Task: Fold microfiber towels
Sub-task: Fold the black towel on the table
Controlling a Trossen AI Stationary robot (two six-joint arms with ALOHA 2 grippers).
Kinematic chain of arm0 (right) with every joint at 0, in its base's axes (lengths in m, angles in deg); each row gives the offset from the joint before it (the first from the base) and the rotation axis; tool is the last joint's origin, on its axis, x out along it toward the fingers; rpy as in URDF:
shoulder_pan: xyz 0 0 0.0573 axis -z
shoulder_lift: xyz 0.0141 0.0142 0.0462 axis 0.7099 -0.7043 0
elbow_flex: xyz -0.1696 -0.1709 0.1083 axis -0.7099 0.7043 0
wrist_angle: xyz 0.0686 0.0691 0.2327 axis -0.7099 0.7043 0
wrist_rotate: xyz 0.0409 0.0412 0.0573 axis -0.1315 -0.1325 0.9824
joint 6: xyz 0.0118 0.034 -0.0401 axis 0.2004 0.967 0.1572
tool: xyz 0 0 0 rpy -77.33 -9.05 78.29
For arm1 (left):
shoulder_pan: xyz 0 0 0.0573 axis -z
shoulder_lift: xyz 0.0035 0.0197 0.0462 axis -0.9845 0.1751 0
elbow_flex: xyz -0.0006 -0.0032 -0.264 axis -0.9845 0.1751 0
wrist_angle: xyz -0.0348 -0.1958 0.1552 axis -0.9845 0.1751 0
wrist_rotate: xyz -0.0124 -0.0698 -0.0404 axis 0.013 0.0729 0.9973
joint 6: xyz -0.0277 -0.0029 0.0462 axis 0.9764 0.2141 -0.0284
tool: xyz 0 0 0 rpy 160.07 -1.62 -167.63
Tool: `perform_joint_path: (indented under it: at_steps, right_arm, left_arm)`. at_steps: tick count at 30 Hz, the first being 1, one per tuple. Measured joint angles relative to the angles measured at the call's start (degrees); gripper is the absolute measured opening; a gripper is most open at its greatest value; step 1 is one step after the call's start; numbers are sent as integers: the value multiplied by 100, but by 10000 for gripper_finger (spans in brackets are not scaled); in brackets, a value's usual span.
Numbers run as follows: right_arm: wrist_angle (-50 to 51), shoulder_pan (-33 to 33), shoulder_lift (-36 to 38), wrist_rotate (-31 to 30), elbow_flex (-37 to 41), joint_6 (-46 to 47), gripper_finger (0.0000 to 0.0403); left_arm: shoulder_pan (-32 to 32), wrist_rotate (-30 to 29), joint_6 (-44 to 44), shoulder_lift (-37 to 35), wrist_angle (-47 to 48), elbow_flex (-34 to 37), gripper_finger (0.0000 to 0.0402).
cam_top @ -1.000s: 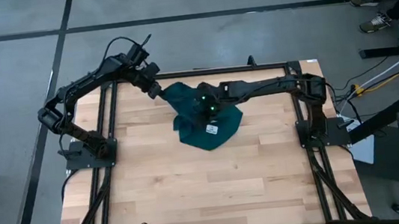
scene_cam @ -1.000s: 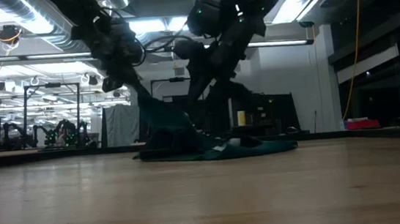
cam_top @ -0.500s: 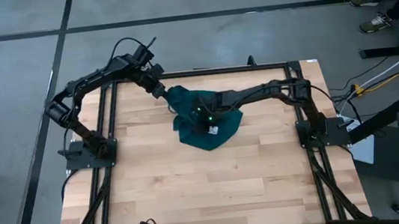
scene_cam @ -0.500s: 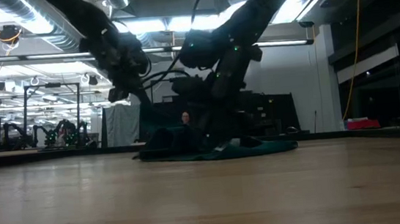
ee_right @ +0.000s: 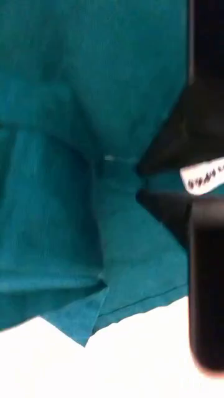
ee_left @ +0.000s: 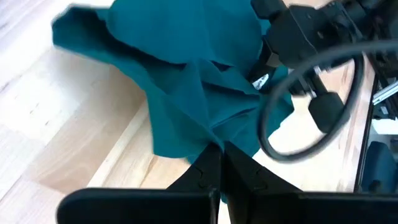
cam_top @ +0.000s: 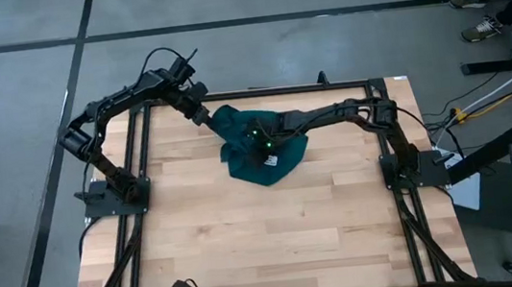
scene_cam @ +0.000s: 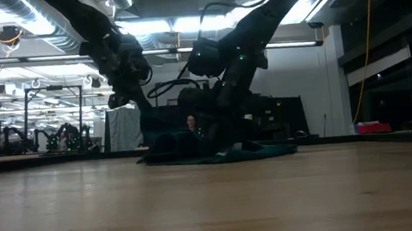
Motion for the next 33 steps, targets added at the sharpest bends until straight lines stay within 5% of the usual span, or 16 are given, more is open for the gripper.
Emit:
perform_joint_path:
  at_steps: [5, 33]
  right_arm:
    - [-35, 33, -53, 136, 0, -4, 5]
    - [737, 940, 2098, 304, 37, -139, 0]
  left_arm:
    - [-94, 7, -211, -5, 214, 0, 2]
    - [-288, 91, -199, -207, 271, 0, 2]
